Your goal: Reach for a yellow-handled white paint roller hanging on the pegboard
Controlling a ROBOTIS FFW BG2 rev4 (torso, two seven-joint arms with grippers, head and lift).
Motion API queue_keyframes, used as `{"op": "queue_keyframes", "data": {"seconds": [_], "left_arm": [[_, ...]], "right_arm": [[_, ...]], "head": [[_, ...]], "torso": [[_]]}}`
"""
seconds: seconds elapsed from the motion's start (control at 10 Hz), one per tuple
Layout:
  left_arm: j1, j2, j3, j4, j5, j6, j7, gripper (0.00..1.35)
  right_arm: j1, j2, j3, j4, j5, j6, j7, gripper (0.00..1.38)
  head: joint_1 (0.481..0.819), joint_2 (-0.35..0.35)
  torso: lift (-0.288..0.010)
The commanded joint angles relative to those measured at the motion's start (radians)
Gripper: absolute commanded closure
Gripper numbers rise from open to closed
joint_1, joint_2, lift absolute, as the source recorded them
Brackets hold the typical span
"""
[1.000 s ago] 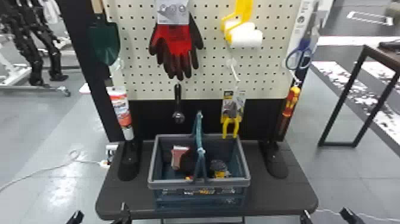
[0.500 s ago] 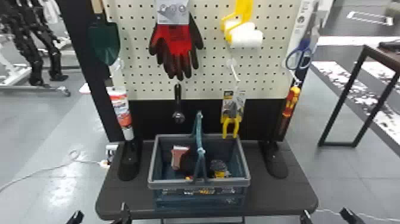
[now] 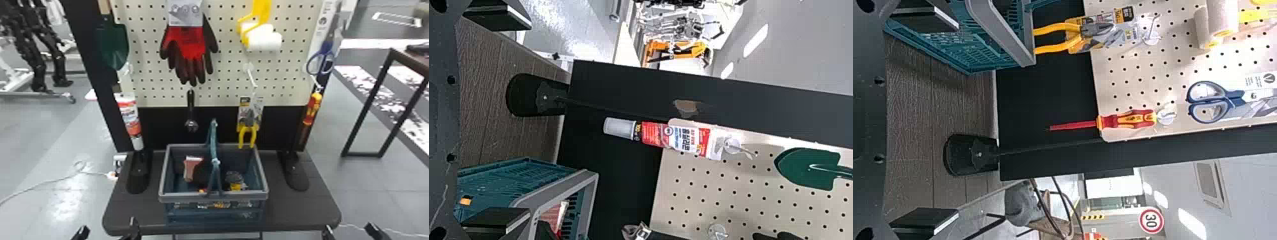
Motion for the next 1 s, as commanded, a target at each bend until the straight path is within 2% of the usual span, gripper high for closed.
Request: {"op": "queue_keyframes", "data": {"seconds": [0.0,0.9], "left_arm": [[0.0,0.0,0.0,0.0,0.0,0.0,0.0,0.0],[0.0,0.0,0.0,0.0,0.0,0.0,0.0,0.0]], "right_arm": [[0.0,0.006,0.0,0.0,0.0,0.0,0.0,0.0],[0.0,0.006,0.0,0.0,0.0,0.0,0.0,0.0]], "head": [[0.549,0.0],[0.549,0.0]], "torso": [[-0.1],[-0.1]]}}
